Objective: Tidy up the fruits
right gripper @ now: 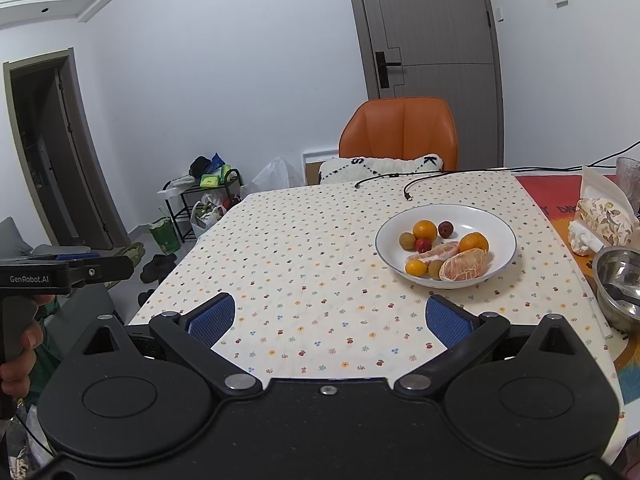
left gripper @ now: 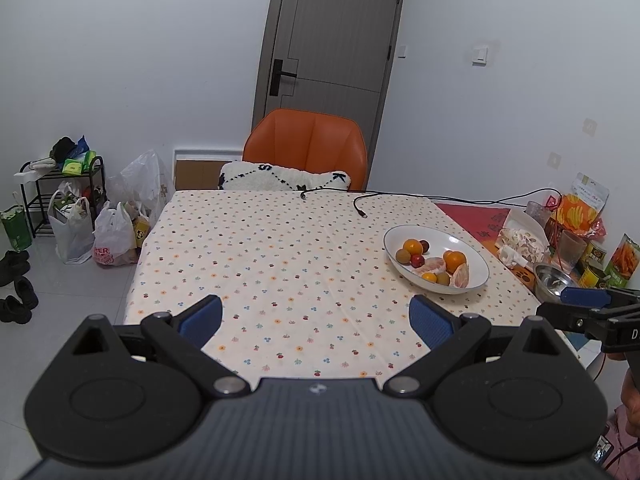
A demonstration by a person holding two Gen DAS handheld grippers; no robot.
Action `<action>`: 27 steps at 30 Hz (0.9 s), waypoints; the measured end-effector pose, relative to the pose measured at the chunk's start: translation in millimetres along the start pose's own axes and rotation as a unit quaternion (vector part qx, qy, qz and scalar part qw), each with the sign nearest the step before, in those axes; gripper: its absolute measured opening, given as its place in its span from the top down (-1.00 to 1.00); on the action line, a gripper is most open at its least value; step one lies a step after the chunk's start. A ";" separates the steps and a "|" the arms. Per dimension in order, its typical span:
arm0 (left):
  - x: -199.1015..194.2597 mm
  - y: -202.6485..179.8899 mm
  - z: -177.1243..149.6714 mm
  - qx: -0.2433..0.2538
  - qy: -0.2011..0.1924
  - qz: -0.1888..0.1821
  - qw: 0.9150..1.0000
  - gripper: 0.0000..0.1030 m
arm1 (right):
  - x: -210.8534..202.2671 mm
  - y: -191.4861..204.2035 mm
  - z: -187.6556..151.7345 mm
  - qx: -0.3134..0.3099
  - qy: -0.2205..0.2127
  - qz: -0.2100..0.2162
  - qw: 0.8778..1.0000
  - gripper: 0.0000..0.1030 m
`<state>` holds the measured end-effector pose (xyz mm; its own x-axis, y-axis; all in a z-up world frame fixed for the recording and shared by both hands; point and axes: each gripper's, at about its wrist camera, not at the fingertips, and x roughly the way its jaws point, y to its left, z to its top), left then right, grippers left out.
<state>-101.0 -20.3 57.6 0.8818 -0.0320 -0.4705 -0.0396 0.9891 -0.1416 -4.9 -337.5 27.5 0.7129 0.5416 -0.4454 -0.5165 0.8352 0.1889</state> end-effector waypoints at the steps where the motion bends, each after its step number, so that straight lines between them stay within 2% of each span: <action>1: 0.4 0.1 -0.2 0.001 0.000 0.000 1.000 -0.92 | -0.1 -0.1 -0.1 0.000 0.000 0.000 1.000 -1.00; 27: 8.7 -8.6 -4.5 0.008 0.001 -0.010 1.000 -0.92 | 2.0 -12.7 -2.7 0.015 0.001 -0.010 1.000 -1.00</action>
<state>-95.1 -29.7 50.8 0.8810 -0.0531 -0.4701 -0.0134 0.9905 -0.1369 1.8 -347.3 21.9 0.7218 0.5245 -0.4515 -0.4876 0.8484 0.2062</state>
